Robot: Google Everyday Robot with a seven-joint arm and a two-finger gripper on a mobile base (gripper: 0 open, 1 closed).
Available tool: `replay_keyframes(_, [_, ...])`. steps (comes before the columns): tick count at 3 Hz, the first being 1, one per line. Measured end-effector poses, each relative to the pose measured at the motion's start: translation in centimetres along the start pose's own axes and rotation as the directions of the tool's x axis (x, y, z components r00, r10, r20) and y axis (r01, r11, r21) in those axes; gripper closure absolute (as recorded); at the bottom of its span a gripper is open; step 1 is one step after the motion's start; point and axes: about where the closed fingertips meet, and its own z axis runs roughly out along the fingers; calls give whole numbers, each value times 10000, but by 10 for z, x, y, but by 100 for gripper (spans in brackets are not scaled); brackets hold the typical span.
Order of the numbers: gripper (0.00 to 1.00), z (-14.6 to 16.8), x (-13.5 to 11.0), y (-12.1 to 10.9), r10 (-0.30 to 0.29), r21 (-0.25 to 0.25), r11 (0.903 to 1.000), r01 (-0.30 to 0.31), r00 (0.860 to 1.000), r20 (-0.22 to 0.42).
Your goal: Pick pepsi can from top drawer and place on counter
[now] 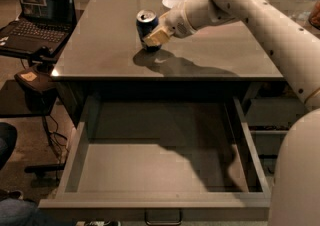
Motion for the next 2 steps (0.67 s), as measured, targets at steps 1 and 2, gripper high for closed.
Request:
replay_keyframes(1, [82, 0, 0, 0, -1, -1, 10000, 1, 10000, 0])
replay_keyframes(2, [58, 0, 0, 0, -1, -2, 10000, 1, 10000, 0])
